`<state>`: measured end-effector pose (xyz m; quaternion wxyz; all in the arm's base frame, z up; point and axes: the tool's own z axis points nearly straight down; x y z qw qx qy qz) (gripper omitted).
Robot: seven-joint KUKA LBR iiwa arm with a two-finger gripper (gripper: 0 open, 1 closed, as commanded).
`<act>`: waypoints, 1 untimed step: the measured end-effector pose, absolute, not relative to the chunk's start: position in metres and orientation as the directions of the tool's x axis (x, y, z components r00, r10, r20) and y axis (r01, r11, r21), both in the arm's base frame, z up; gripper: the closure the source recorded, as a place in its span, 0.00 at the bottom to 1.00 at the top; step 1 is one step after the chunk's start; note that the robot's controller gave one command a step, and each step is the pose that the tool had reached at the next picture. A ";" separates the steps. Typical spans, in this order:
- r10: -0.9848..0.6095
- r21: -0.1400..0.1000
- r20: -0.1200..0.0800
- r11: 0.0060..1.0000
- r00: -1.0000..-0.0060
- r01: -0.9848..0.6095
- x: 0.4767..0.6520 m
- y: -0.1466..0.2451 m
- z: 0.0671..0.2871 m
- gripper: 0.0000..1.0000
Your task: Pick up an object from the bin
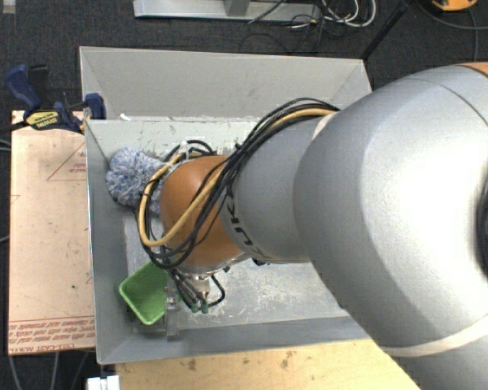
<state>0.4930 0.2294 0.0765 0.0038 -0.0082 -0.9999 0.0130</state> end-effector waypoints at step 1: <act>0.017 -0.007 -0.003 1.000 -1.000 0.017 0.494 0.225 0.083 0.00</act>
Offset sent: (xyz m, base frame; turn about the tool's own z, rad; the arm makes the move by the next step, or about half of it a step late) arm -0.0012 0.0178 0.0235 -0.0194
